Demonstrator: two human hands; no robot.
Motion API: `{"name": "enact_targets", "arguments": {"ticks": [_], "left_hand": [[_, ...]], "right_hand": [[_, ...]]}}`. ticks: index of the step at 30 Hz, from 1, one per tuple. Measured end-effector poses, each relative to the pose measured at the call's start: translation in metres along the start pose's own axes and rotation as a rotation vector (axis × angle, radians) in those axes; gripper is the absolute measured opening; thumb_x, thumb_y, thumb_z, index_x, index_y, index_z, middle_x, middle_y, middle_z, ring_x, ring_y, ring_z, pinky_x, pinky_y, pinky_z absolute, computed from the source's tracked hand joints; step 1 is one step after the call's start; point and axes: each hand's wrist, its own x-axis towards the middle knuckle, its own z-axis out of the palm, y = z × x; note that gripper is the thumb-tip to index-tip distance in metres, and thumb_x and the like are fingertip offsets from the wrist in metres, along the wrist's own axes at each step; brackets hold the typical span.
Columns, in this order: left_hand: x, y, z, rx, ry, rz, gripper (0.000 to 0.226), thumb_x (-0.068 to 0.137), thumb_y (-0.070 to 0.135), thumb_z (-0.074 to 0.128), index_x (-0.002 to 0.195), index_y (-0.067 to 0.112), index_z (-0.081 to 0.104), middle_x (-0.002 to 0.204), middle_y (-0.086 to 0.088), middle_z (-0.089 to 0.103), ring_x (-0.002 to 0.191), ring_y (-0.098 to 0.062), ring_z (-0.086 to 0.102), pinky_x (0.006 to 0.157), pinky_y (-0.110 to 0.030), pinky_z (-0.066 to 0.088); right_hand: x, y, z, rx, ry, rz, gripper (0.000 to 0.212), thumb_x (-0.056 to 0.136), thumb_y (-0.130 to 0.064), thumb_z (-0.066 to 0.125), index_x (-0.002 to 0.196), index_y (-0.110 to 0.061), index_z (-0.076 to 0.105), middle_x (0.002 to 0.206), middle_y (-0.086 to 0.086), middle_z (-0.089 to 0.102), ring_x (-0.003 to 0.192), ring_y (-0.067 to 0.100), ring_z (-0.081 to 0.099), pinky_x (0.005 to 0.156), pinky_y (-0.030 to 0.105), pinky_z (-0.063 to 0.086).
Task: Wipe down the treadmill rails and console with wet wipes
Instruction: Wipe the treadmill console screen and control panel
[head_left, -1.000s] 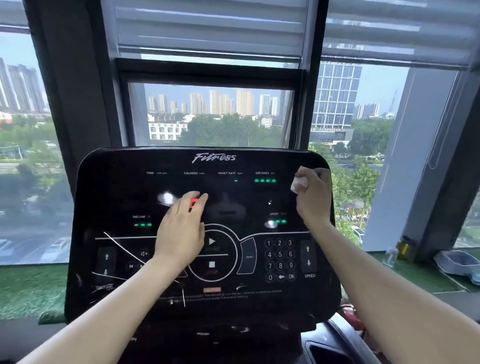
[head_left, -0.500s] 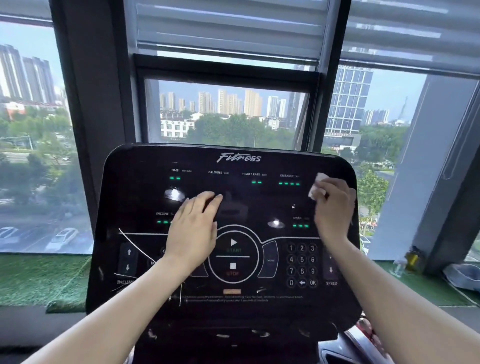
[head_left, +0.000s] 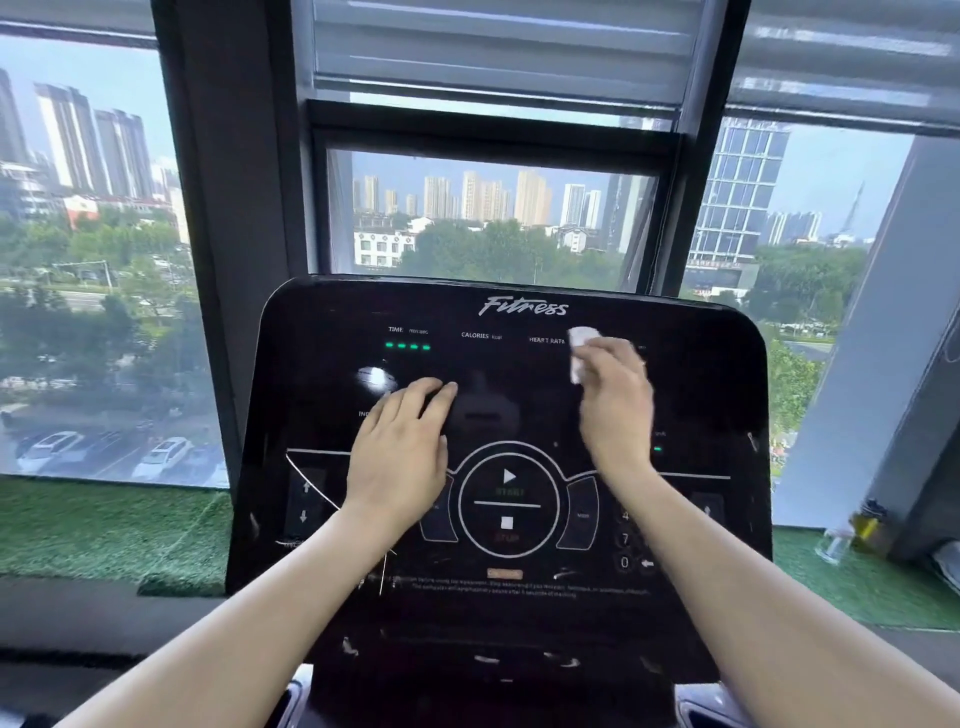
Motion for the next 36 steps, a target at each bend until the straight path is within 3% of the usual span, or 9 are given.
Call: {"name": "enact_targets", "arguments": {"ticks": [4,9,12,17,22,25,28,32,36], "left_hand": [[-0.004,-0.004,-0.002,-0.01,-0.008,-0.022,0.056,0.073,0.009,0.071,0.127,0.014,0.058,0.123,-0.001,0.058,0.105,-0.021,0.059,0.093,-0.036,0.046],[-0.006,-0.004,-0.004,-0.015,-0.022,-0.027,0.057,0.072,0.007,0.069,0.128,0.011,0.056,0.124,-0.003,0.057,0.107,-0.024,0.058,0.095,-0.04,0.046],[-0.006,0.0,-0.005,-0.013,-0.031,-0.039,0.057,0.073,0.006,0.069,0.128,0.011,0.056,0.124,-0.004,0.057,0.106,-0.024,0.058,0.093,-0.039,0.046],[-0.009,0.01,-0.001,-0.038,-0.041,-0.033,0.055,0.075,0.008,0.067,0.128,0.013,0.057,0.125,-0.001,0.056,0.108,-0.022,0.057,0.097,-0.037,0.043],[-0.012,0.023,0.007,-0.061,-0.034,0.008,0.055,0.073,0.008,0.069,0.126,0.013,0.058,0.122,0.0,0.057,0.105,-0.021,0.057,0.097,-0.037,0.044],[-0.009,0.035,0.013,-0.07,-0.017,0.042,0.054,0.071,0.007,0.07,0.124,0.012,0.059,0.12,-0.003,0.058,0.104,-0.024,0.058,0.095,-0.04,0.045],[-0.005,0.052,0.02,-0.091,-0.016,0.088,0.055,0.068,0.007,0.072,0.122,0.01,0.06,0.118,-0.005,0.06,0.103,-0.026,0.059,0.094,-0.042,0.047],[-0.008,0.066,0.025,-0.088,-0.006,0.123,0.052,0.068,0.007,0.072,0.12,0.012,0.062,0.116,-0.003,0.06,0.098,-0.024,0.06,0.092,-0.039,0.047],[-0.011,0.072,0.024,-0.062,-0.009,0.112,0.052,0.068,0.007,0.073,0.119,0.012,0.063,0.115,-0.004,0.061,0.1,-0.024,0.061,0.093,-0.04,0.047]], "right_hand": [[0.01,-0.011,0.005,0.08,0.274,0.388,0.039,0.079,0.012,0.042,0.107,-0.004,0.063,0.111,0.005,0.054,0.101,0.024,0.055,0.086,0.031,0.042],[-0.018,-0.069,0.054,0.015,-0.176,-0.198,0.038,0.076,0.013,0.05,0.106,-0.004,0.064,0.114,0.007,0.059,0.095,0.027,0.052,0.071,0.028,0.039],[-0.019,-0.055,0.043,-0.016,-0.279,-0.304,0.037,0.082,0.007,0.052,0.113,-0.008,0.064,0.122,0.002,0.058,0.097,0.024,0.049,0.073,0.026,0.036],[-0.008,0.014,-0.017,-0.047,-0.016,0.025,0.028,0.082,0.009,0.049,0.103,-0.001,0.065,0.11,0.004,0.058,0.103,0.017,0.054,0.082,0.014,0.036],[-0.006,0.03,-0.027,-0.177,0.24,0.389,0.021,0.092,-0.002,0.042,0.101,0.002,0.061,0.089,-0.018,0.046,0.077,0.0,0.045,0.078,0.006,0.037],[-0.038,0.003,-0.003,-0.112,0.052,0.046,0.026,0.083,0.011,0.05,0.1,-0.001,0.064,0.099,-0.005,0.056,0.087,0.014,0.053,0.077,0.035,0.048],[-0.055,0.015,-0.007,-0.183,-0.201,-0.243,0.042,0.076,0.013,0.059,0.11,-0.01,0.066,0.109,0.003,0.06,0.089,0.025,0.054,0.067,0.031,0.048],[-0.025,0.059,-0.048,-0.239,-0.125,-0.023,0.031,0.088,0.007,0.047,0.11,-0.007,0.065,0.118,0.006,0.055,0.102,0.021,0.053,0.077,0.014,0.038],[-0.006,0.074,-0.065,-0.289,0.038,0.203,0.034,0.083,0.015,0.042,0.105,-0.002,0.064,0.114,0.005,0.051,0.102,0.022,0.052,0.078,0.022,0.036]]}}
